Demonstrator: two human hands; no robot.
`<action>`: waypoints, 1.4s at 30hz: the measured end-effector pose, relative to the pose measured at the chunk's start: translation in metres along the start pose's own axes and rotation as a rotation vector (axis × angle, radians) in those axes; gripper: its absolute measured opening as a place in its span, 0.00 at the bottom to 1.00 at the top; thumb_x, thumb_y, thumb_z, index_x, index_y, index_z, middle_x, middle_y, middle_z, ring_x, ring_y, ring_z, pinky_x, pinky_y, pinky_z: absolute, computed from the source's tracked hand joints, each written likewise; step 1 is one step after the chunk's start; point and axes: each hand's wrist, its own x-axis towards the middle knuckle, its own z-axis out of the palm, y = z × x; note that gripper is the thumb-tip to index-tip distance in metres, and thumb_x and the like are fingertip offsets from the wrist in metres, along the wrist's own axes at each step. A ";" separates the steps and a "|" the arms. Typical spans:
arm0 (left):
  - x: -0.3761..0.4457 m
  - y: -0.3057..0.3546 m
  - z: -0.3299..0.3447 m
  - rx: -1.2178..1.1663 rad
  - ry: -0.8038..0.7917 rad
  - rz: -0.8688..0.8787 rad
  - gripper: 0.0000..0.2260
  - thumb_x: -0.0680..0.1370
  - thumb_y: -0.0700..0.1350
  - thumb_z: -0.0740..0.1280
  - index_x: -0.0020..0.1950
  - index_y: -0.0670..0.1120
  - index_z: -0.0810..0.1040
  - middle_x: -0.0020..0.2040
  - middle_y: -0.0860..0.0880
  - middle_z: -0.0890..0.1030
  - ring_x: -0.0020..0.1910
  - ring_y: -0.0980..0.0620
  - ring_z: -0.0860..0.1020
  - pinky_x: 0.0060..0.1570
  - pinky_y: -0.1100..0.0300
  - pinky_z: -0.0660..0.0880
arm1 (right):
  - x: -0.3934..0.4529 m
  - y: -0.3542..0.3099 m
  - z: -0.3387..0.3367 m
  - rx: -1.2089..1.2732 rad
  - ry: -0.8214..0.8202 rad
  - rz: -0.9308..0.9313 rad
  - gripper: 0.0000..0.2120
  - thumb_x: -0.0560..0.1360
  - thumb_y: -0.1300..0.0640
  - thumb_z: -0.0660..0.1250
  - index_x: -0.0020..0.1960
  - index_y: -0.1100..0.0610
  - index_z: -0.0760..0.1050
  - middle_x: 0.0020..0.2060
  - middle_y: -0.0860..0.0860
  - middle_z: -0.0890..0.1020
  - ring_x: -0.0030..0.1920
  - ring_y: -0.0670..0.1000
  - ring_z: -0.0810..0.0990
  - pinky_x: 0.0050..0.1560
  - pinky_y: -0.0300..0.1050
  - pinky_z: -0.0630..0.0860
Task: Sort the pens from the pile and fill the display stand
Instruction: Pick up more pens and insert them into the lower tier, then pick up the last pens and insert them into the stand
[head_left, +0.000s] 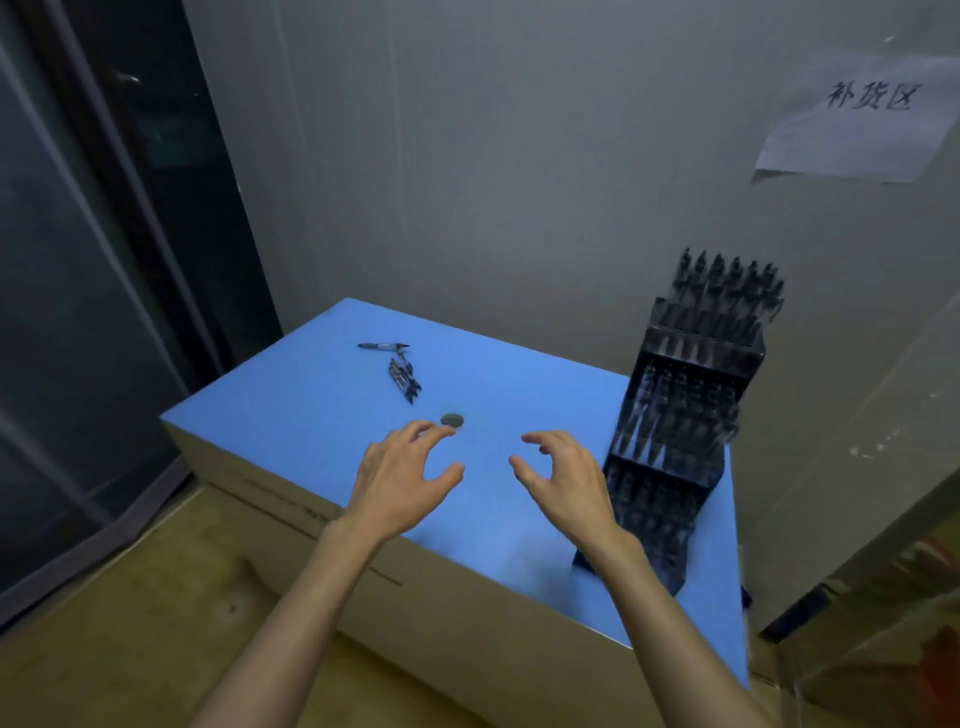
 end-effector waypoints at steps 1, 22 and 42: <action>-0.001 -0.016 -0.007 -0.001 -0.003 -0.012 0.25 0.78 0.65 0.60 0.74 0.58 0.71 0.73 0.55 0.71 0.70 0.51 0.70 0.68 0.49 0.66 | 0.004 -0.012 0.011 -0.004 -0.006 -0.002 0.19 0.78 0.43 0.67 0.65 0.50 0.76 0.61 0.46 0.78 0.60 0.48 0.78 0.58 0.48 0.76; 0.055 -0.270 -0.113 -0.010 -0.067 -0.010 0.22 0.80 0.61 0.62 0.74 0.59 0.70 0.74 0.56 0.69 0.72 0.53 0.68 0.70 0.50 0.64 | 0.097 -0.170 0.179 -0.054 -0.032 0.092 0.18 0.77 0.43 0.66 0.65 0.48 0.76 0.60 0.44 0.78 0.59 0.48 0.78 0.56 0.50 0.76; 0.305 -0.380 -0.070 0.077 -0.197 0.107 0.19 0.81 0.56 0.62 0.72 0.57 0.72 0.70 0.55 0.74 0.70 0.50 0.71 0.66 0.53 0.66 | 0.301 -0.143 0.267 -0.022 0.078 0.281 0.13 0.77 0.48 0.68 0.61 0.49 0.79 0.57 0.44 0.80 0.56 0.47 0.79 0.51 0.44 0.73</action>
